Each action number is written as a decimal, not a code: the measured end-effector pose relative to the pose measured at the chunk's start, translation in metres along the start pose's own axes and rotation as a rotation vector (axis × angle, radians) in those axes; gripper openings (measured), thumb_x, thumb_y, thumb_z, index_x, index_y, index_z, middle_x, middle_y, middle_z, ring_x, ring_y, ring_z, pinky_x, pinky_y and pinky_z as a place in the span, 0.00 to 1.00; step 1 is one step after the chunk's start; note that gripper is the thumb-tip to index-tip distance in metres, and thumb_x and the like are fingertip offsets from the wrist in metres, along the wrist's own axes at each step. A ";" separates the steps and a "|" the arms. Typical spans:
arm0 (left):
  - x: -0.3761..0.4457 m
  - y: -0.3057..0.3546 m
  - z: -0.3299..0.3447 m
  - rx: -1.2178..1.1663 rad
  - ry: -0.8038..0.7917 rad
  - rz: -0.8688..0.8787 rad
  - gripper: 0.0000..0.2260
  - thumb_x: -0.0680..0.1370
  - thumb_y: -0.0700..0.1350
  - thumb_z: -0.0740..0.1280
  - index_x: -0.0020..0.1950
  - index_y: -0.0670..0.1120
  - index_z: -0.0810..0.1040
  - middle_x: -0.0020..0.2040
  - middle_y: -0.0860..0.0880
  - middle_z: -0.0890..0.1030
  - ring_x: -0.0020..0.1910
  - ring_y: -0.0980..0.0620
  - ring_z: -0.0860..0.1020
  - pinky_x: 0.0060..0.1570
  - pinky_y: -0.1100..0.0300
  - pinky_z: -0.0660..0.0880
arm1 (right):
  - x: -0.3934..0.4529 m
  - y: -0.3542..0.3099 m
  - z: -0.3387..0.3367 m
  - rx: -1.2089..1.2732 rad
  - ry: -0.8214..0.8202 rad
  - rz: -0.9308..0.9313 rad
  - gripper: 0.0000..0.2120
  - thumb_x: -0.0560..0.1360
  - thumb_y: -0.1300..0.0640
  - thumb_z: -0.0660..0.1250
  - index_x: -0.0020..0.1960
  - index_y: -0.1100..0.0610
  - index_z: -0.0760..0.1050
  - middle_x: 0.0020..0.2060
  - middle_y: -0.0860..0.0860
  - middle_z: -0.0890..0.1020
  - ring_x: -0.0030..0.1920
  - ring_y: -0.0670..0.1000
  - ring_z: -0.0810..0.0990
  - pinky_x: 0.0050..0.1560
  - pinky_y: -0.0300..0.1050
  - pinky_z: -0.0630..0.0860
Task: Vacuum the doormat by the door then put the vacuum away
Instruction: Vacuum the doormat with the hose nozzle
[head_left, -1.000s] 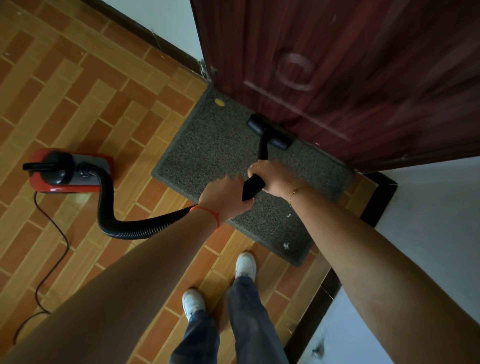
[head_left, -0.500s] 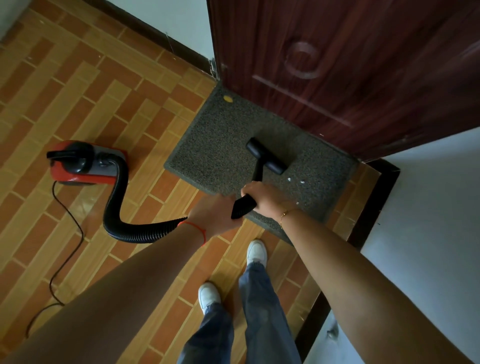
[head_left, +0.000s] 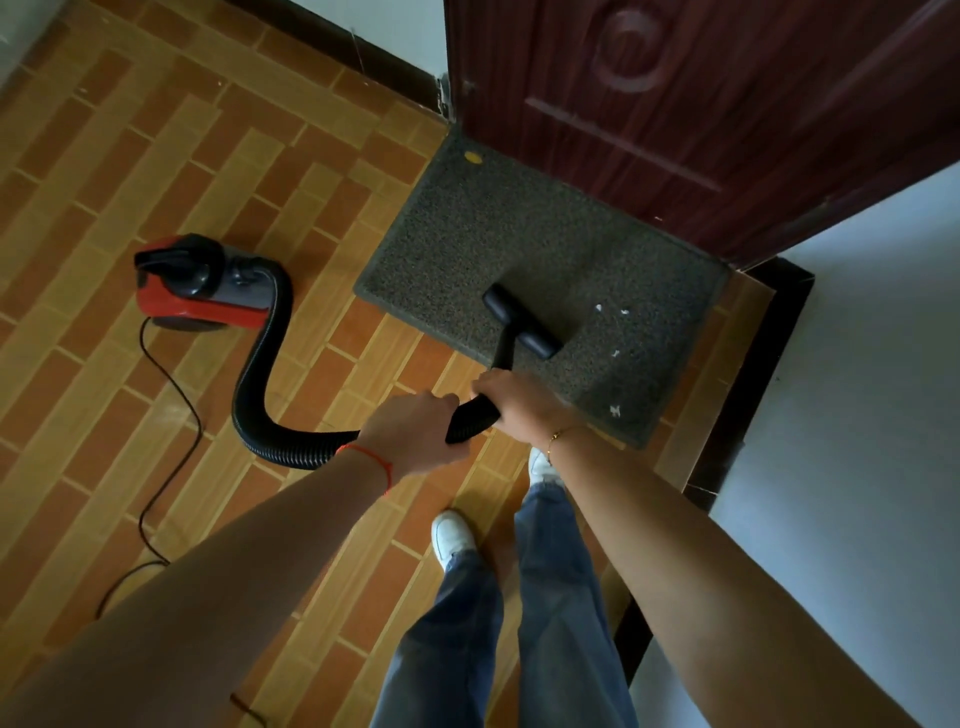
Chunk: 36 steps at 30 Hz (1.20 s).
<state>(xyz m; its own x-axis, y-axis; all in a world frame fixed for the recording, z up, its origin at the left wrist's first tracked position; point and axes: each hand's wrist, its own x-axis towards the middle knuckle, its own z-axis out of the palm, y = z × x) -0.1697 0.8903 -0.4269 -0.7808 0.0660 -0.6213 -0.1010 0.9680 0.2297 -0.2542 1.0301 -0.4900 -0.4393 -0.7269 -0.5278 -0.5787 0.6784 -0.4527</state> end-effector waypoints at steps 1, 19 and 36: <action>-0.007 -0.003 0.004 0.004 -0.005 -0.001 0.14 0.76 0.57 0.62 0.53 0.48 0.73 0.34 0.51 0.74 0.32 0.50 0.75 0.31 0.58 0.72 | -0.003 -0.007 0.004 0.006 -0.003 0.000 0.06 0.75 0.63 0.64 0.43 0.55 0.70 0.47 0.52 0.79 0.45 0.55 0.81 0.40 0.46 0.75; -0.042 -0.027 0.035 0.063 0.005 -0.009 0.15 0.76 0.57 0.61 0.54 0.48 0.73 0.32 0.52 0.72 0.28 0.53 0.71 0.26 0.61 0.67 | -0.009 -0.046 0.040 -0.030 0.040 -0.010 0.09 0.74 0.66 0.65 0.44 0.54 0.68 0.50 0.51 0.78 0.48 0.54 0.80 0.39 0.43 0.70; 0.059 0.024 -0.010 -0.021 0.039 -0.054 0.14 0.77 0.56 0.63 0.53 0.48 0.73 0.32 0.53 0.70 0.28 0.54 0.70 0.26 0.61 0.65 | 0.026 0.057 -0.025 -0.094 -0.022 0.007 0.08 0.73 0.67 0.66 0.49 0.57 0.75 0.52 0.50 0.78 0.49 0.54 0.82 0.49 0.52 0.80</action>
<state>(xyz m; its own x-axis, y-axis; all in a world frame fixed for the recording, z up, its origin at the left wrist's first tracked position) -0.2243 0.9147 -0.4503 -0.7975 0.0035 -0.6033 -0.1564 0.9646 0.2124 -0.3159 1.0469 -0.5115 -0.4291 -0.7189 -0.5469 -0.6377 0.6699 -0.3802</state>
